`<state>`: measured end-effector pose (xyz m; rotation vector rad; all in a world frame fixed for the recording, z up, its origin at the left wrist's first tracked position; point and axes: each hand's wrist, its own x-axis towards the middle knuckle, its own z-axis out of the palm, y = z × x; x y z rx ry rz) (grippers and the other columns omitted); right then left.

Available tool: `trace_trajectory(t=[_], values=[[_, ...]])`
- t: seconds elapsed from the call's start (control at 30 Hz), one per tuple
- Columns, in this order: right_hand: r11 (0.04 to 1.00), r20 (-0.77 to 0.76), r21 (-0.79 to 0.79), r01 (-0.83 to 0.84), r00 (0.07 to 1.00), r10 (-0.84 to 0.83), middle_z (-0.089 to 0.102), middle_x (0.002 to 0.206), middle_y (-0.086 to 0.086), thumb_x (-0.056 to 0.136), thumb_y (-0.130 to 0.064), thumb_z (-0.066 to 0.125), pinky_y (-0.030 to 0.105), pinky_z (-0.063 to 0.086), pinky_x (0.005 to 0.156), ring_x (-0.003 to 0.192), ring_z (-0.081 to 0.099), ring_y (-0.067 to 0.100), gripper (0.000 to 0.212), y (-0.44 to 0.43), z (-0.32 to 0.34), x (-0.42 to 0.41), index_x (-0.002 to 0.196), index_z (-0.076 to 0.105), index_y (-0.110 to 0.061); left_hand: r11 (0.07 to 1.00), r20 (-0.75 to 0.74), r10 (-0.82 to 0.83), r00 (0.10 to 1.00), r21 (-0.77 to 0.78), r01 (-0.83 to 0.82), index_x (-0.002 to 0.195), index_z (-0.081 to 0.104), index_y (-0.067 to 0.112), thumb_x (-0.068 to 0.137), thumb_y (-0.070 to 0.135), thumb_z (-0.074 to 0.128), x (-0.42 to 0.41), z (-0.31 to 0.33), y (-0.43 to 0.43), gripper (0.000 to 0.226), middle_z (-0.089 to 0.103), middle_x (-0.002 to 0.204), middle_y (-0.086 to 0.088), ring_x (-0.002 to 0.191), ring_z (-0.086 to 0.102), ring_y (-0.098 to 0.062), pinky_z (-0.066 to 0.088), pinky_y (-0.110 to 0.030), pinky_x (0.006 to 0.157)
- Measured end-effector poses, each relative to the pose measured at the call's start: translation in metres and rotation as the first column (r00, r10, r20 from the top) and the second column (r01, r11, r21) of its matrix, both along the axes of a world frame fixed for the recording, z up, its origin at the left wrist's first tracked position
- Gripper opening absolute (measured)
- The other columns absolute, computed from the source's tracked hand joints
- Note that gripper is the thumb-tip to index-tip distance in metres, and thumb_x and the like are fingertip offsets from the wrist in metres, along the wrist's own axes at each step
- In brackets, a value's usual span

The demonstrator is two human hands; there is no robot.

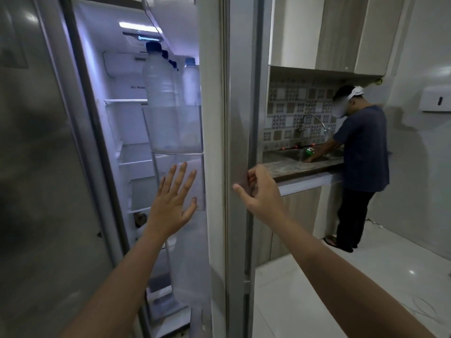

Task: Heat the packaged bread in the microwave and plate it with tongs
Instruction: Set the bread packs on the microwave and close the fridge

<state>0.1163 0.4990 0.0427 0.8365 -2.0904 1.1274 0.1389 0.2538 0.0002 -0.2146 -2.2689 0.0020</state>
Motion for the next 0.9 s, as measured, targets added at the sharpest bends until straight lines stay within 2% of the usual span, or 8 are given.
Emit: trace_trajectory(t=[0.1,0.23,0.33,0.47,0.57,0.63,0.73,0.9], values=[[0.997,-0.027,0.065,-0.029,0.999,0.031,0.045,0.086,0.001,0.085,-0.032,0.065,0.023,0.041,0.06,0.072,0.045,0.015,0.029,-0.033,0.005,0.006,0.092,0.042,-0.016,0.987,0.08,0.001,0.997,0.16,-0.013,0.149,-0.003,0.03,0.091,0.039,0.035,0.013,0.002,-0.017,0.07,-0.01,0.158,0.004,0.146,-0.011,-0.015,0.027,-0.046,0.115],[0.986,-0.016,0.134,-0.097,0.995,0.1,0.043,0.088,-0.002,0.086,-0.031,0.062,0.019,0.038,0.062,0.075,0.044,0.013,0.026,-0.075,0.009,0.008,0.091,0.041,-0.018,0.927,0.18,-0.016,0.984,0.371,-0.053,0.147,-0.01,0.031,0.096,0.029,0.045,0.022,0.006,-0.035,0.075,-0.021,0.155,0.009,0.145,-0.012,-0.013,0.013,-0.039,0.118],[0.967,-0.079,0.172,-0.188,0.976,0.203,0.046,0.087,-0.006,0.086,-0.023,0.059,0.026,0.042,0.071,0.081,0.046,0.013,0.015,-0.1,0.01,0.007,0.089,0.046,-0.017,0.807,0.232,-0.125,0.965,0.589,-0.037,0.15,-0.001,0.023,0.097,0.029,0.044,0.026,0.023,-0.049,0.069,-0.013,0.159,0.004,0.147,-0.003,-0.014,0.011,-0.034,0.117],[0.972,-0.107,0.074,-0.223,0.967,0.23,0.049,0.088,-0.007,0.084,-0.018,0.052,0.031,0.043,0.076,0.085,0.046,0.012,0.006,-0.127,0.015,0.004,0.089,0.052,-0.016,0.672,-0.015,-0.252,0.968,0.717,0.186,0.149,0.008,0.021,0.099,0.021,0.042,0.038,0.056,-0.053,0.061,0.008,0.155,0.013,0.143,0.008,0.0,0.01,-0.021,0.116],[0.977,-0.073,-0.021,-0.214,0.975,0.212,0.049,0.094,-0.003,0.083,-0.014,0.052,0.03,0.041,0.08,0.09,0.044,0.012,0.011,-0.143,0.014,-0.006,0.093,0.054,-0.012,0.734,-0.164,-0.181,0.97,0.633,0.245,0.148,0.008,0.029,0.099,0.023,0.043,0.04,0.072,-0.045,0.06,0.004,0.153,0.022,0.141,0.004,0.009,0.005,-0.008,0.113],[0.983,-0.063,-0.011,-0.185,0.981,0.184,0.05,0.106,-0.002,0.083,-0.015,0.054,0.03,0.041,0.089,0.1,0.043,0.012,0.021,-0.151,0.013,-0.018,0.105,0.055,-0.012,0.832,-0.222,-0.091,0.971,0.519,0.197,0.147,0.01,0.03,0.098,0.028,0.041,0.033,0.08,-0.044,0.058,0.002,0.154,0.02,0.143,0.0,0.006,-0.001,-0.001,0.109],[0.989,-0.067,-0.016,-0.144,0.987,0.143,0.047,0.125,0.0,0.088,-0.019,0.055,0.03,0.035,0.104,0.119,0.034,0.012,0.037,-0.161,0.019,-0.043,0.124,0.05,-0.015,0.886,-0.274,0.005,0.962,0.447,0.122,0.148,0.016,0.025,0.097,0.024,0.042,0.014,0.092,-0.05,0.057,0.002,0.156,0.012,0.146,-0.001,-0.005,-0.003,0.003,0.106],[0.99,-0.092,0.042,-0.132,0.987,0.135,0.029,0.149,0.005,0.094,-0.024,0.049,0.029,0.017,0.115,0.139,0.018,0.02,0.053,-0.176,0.052,-0.109,0.143,0.033,-0.014,0.956,-0.356,0.161,0.92,0.287,-0.056,0.147,0.024,0.015,0.093,0.026,0.038,-0.038,0.112,-0.067,0.057,0.006,0.157,-0.001,0.145,-0.008,-0.005,-0.004,-0.024,0.119]])
